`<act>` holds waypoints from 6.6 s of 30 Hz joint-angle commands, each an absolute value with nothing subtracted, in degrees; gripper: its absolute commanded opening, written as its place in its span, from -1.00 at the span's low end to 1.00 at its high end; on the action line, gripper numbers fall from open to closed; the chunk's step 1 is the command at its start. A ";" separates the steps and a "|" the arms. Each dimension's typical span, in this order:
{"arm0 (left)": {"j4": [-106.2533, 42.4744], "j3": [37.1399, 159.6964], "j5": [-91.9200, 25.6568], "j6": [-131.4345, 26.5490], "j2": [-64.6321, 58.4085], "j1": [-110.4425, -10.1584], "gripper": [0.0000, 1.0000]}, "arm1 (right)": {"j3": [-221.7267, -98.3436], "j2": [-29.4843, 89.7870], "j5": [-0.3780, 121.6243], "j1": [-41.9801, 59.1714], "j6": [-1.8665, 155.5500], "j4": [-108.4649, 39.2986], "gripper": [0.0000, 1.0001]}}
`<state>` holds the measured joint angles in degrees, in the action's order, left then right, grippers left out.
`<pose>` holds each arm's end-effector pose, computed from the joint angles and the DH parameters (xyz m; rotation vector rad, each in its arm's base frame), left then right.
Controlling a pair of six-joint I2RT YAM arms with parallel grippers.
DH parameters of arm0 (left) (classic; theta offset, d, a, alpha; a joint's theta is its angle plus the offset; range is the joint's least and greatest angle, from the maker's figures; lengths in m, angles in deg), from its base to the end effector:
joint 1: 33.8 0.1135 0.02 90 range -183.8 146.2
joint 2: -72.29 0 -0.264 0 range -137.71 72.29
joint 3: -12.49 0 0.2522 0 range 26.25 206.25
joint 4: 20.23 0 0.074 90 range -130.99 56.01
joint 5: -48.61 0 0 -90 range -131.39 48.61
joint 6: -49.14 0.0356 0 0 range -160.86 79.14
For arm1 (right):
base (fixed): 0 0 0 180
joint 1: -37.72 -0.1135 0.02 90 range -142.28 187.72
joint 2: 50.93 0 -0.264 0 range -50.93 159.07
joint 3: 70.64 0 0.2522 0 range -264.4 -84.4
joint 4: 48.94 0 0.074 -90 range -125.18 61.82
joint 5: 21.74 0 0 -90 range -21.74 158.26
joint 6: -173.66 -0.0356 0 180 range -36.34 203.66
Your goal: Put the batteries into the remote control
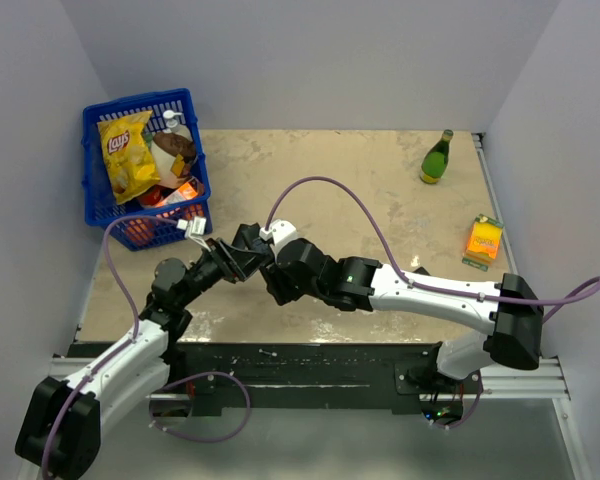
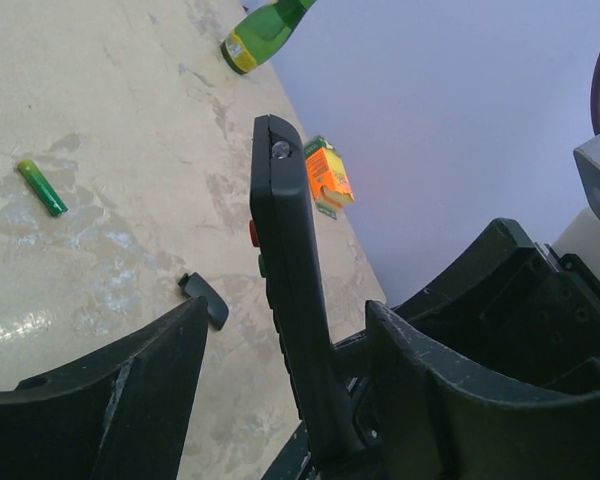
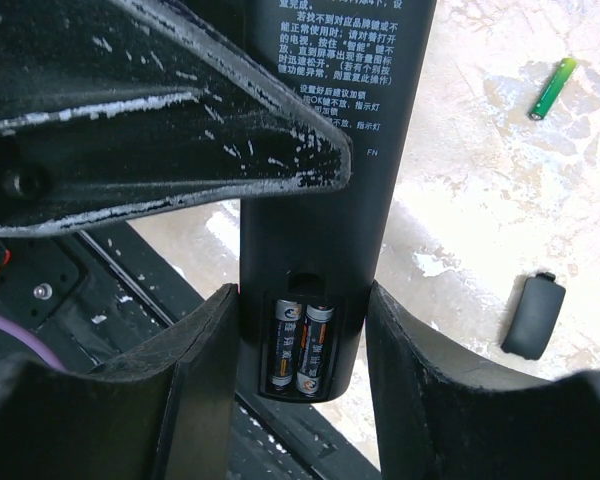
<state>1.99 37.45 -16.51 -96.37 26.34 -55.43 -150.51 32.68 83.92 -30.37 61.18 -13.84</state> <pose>0.1601 -0.0796 0.2152 -0.1279 1.7252 -1.3661 0.1308 0.2994 0.2915 -0.7431 2.1532 0.5533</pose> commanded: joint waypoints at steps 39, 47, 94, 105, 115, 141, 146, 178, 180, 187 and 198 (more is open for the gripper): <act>-27.05 61.31 -33.04 -66.36 26.59 -57.80 -1.00 | -152.86 29.04 74.86 -11.25 64.23 0.41 0.46; -21.96 60.10 -27.45 -61.77 25.36 -56.49 -1.00 | -155.67 39.59 72.75 -5.17 69.94 3.58 0.31; -27.23 60.88 -27.51 -57.56 26.94 -55.07 -1.00 | -163.32 62.45 71.87 -5.61 71.26 6.22 -0.22; -27.31 59.83 -31.63 -62.13 27.91 -54.98 -1.00 | -162.71 53.58 72.83 -9.56 70.30 2.62 -0.77; -20.38 56.31 -32.26 -72.23 29.84 -54.28 -1.00 | -160.08 37.50 79.24 -19.40 65.03 -12.99 -0.86; 1.87 46.38 -28.65 -104.58 26.50 -51.73 -1.00 | -133.35 16.84 85.23 -26.09 72.76 -60.23 -0.96; 1.43 46.38 -28.74 -104.85 26.59 -51.82 -1.00 | -134.23 17.36 84.79 -26.09 74.16 -56.98 -0.97; 2.30 46.82 -27.68 -107.66 26.77 -51.82 -1.00 | -134.50 18.24 79.87 -26.00 77.06 -53.63 -1.00; 2.31 46.73 -27.51 -107.92 26.77 -51.82 -1.00 | -134.41 18.33 80.22 -26.00 76.98 -53.64 -1.00; 2.75 46.73 -26.80 -108.63 27.21 -51.82 -1.00 | -134.23 19.03 80.57 -26.00 77.50 -53.46 -1.00; 3.89 46.47 -26.45 -110.56 27.12 -51.82 -1.00 | -132.92 18.59 80.66 -26.00 76.71 -55.48 -1.00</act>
<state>-1.79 46.26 -27.94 -107.30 26.14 -52.17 -133.00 19.00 80.32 -25.78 76.37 -52.41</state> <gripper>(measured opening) 0.238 0.338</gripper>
